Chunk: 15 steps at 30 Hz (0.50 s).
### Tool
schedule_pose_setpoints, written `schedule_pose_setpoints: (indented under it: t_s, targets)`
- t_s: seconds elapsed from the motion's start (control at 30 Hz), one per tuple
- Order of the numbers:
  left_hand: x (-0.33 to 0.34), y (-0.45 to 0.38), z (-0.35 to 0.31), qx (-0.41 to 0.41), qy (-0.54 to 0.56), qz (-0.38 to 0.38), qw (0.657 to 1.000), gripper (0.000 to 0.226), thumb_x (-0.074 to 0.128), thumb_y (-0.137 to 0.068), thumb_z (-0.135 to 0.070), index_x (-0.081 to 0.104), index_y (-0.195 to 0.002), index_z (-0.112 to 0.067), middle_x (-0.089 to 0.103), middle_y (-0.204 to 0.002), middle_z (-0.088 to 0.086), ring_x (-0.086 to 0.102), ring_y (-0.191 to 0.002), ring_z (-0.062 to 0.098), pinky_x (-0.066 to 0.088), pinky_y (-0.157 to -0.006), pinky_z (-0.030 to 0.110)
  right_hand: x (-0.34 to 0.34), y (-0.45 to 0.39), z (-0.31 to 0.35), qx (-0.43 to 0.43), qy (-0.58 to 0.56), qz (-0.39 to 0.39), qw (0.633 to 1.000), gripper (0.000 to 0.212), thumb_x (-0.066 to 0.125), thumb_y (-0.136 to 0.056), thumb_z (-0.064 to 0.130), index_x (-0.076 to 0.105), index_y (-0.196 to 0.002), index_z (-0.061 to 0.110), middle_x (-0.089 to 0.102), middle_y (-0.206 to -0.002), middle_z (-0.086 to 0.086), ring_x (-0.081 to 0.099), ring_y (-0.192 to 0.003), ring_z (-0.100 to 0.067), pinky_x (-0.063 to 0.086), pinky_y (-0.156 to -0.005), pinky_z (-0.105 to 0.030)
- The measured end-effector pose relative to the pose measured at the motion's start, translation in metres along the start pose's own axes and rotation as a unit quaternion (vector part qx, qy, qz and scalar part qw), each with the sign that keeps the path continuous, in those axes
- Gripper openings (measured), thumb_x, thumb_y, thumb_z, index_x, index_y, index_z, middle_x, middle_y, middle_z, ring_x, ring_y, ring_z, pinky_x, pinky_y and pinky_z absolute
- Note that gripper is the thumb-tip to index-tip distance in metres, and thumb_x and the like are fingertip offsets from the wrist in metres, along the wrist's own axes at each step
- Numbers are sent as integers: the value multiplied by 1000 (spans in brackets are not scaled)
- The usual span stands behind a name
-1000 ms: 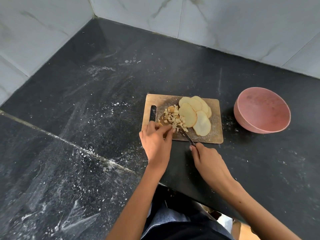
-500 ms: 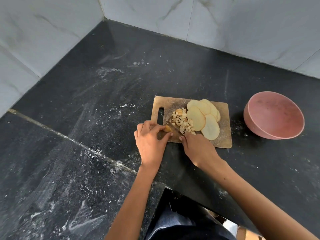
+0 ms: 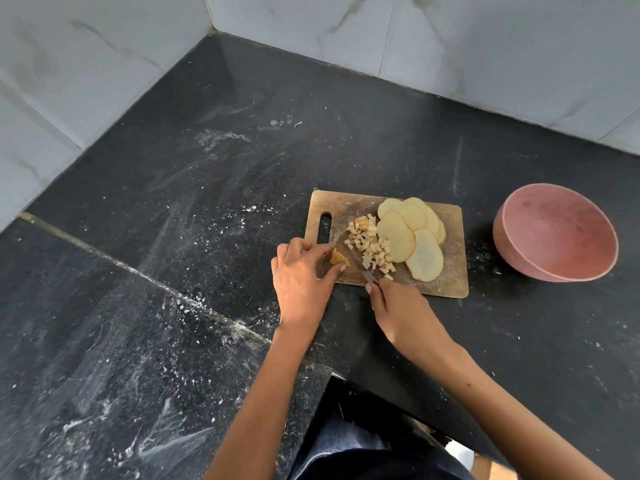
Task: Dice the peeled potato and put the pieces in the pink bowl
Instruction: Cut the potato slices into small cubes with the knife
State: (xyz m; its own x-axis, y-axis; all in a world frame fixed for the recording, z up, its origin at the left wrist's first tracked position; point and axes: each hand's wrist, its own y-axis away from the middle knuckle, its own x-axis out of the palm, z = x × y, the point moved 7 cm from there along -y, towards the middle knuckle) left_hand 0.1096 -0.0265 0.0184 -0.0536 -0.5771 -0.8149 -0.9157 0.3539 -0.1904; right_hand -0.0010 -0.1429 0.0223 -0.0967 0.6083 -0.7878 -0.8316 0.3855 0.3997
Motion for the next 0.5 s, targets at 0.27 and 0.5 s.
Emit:
schedule_pose_setpoints:
  t_s: [0.27,0.5]
  targets:
    - [-1,-5,-7,49,14,25,998,31,86,-67,-24,77,-97,-20,61,-86,-1,54,-83,22,45,-73,35,8,13,-10,15,-33,-9,999,32,27,-103,38,44,-85,18,54,-70,0,53,-68,-24,35,-61,-36]
    - [0,-8,-10,46,42,69,996,20,83,-72,-17,77,-90,-12,68,-84,0,58,-81,18,50,-69,32,14,20,-6,3,-36,-3,999,31,29,-103,39,43,-85,18,50,-66,0,51,-65,-25,35,-59,-35]
